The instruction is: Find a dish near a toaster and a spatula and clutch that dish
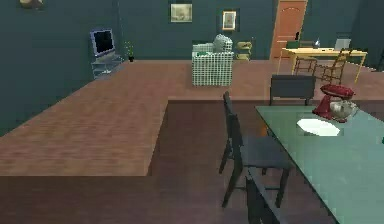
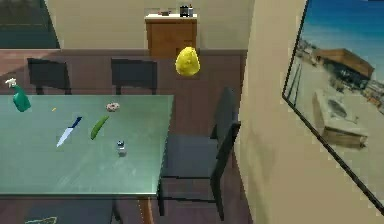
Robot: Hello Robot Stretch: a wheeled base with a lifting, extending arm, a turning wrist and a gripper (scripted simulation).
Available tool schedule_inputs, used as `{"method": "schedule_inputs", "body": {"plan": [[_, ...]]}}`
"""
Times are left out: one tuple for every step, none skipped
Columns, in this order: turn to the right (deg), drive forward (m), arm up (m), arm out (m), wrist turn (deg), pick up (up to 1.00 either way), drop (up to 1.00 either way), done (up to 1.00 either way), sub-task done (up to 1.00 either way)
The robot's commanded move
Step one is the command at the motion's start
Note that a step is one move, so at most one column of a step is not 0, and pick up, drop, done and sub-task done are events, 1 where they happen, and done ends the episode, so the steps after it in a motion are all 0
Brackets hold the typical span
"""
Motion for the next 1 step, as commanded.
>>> {"method": "schedule_inputs", "body": {"plan": [[-45.0, 0.00, 0.00, 0.00, 0.0, 0.00, 0.00, 0.00, 0.00]]}}
